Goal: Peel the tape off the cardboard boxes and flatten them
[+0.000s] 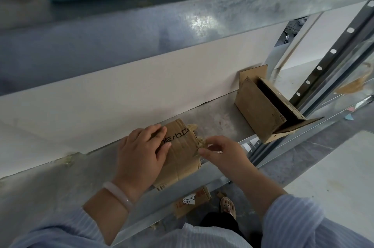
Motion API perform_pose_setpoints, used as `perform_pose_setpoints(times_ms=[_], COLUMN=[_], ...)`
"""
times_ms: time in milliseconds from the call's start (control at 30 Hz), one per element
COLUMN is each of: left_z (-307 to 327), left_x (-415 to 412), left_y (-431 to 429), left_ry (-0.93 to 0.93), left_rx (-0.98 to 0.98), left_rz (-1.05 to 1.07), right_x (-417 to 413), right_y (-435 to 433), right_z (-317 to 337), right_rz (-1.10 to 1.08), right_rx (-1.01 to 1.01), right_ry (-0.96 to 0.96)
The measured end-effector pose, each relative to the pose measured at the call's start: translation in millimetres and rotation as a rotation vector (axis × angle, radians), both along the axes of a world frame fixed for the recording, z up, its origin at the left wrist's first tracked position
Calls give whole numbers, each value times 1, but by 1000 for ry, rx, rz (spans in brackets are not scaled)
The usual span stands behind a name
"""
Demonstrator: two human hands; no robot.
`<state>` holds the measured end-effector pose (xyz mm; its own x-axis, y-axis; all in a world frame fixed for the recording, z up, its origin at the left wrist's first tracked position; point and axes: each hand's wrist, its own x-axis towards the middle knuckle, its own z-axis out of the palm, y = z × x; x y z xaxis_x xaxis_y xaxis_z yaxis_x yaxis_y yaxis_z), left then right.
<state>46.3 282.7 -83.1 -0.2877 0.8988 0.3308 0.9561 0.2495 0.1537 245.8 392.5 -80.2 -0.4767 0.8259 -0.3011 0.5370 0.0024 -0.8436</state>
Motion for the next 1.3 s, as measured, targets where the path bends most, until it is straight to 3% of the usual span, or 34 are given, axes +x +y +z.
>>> perform_pose_setpoints(times_ms=[200,467,733,933,1133,1300], left_z=[1,4,5,4,4,1], left_x=[0,1,3,2,1,-1], left_y=[0,0,3,3,3,5], left_ry=[2,13,25,26,13,-2], left_rx=[-19,-51,-59,-55,-60,-41], left_rz=[14,14,40,33,33,34], right_x=[0,11,12,14,6,12], right_y=[-1,14,5,8,15,24], right_z=[-9,-7,-11,-6,-4,-4], right_rz=[-32,54,-74,-104,-73,-146], right_rx=[88,-134,-125,-701,-849,-701], right_ry=[110,176,312,582,515,420])
